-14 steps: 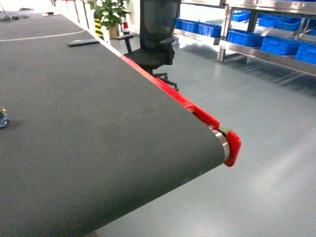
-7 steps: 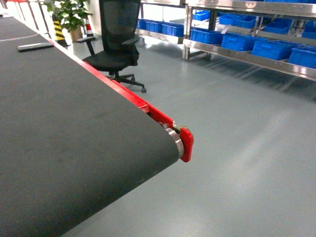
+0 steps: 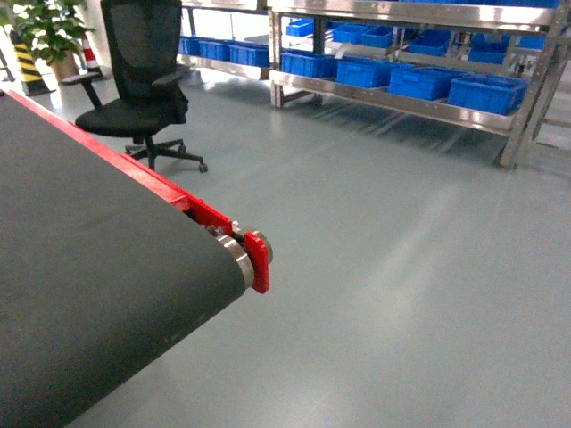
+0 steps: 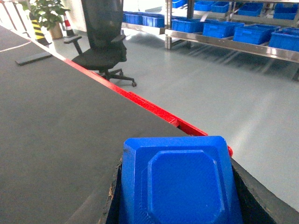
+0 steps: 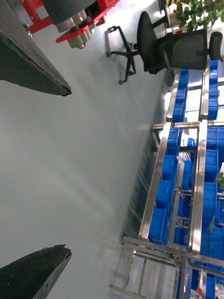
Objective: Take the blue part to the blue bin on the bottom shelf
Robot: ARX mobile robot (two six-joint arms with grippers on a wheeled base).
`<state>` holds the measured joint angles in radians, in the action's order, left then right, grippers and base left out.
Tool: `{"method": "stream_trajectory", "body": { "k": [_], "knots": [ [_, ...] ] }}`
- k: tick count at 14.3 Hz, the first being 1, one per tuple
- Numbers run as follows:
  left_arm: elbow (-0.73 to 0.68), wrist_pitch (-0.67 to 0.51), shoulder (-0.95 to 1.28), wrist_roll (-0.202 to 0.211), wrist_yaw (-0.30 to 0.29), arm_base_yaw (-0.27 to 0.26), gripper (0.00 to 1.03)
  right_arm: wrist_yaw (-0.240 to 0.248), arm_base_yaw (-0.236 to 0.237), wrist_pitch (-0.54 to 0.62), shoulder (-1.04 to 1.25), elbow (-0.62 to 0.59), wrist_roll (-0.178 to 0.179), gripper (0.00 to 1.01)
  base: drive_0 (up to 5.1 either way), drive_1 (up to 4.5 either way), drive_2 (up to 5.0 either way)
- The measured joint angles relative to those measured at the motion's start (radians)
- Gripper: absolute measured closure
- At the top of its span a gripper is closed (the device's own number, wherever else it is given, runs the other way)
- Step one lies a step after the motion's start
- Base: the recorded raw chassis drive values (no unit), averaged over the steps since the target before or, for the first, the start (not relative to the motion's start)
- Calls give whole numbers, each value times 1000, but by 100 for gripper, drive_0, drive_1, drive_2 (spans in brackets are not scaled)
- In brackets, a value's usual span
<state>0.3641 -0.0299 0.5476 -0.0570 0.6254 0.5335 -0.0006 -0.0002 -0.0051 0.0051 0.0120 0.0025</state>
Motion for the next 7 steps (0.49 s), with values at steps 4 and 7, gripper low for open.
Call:
{"method": "stream_trajectory", "body": {
  "k": [4,7],
  "knots": [
    [0,0,0,0,0,0,60,0,0,0,0,0,0,3,-160,-160,-160],
    [0,0,0,0,0,0,60,0,0,0,0,0,0,3,-160,-160,-160]
  ]
}}
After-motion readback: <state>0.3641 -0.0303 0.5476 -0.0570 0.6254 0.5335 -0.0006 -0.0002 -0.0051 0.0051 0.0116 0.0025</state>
